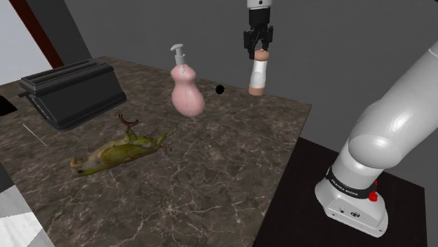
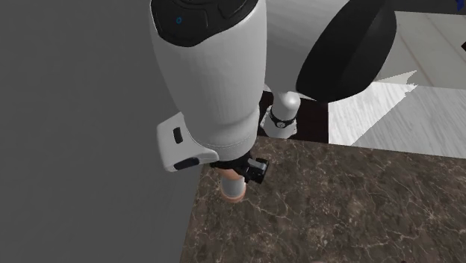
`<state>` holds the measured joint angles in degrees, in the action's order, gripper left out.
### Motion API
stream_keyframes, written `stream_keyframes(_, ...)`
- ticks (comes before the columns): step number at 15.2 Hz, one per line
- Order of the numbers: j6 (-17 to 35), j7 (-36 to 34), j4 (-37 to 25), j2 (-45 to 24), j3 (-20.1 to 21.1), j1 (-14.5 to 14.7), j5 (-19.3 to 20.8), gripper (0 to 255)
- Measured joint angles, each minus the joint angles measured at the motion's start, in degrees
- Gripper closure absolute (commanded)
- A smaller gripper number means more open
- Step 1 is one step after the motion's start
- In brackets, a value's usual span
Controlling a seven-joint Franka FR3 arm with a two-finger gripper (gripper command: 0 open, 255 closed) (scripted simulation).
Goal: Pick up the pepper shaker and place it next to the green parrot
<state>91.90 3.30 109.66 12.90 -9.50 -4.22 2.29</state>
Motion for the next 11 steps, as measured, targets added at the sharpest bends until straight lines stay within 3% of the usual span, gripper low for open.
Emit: stream_keyframes(11,-8.64,0.23,-10.3,-1.68,0.05,0.11,-0.28,255)
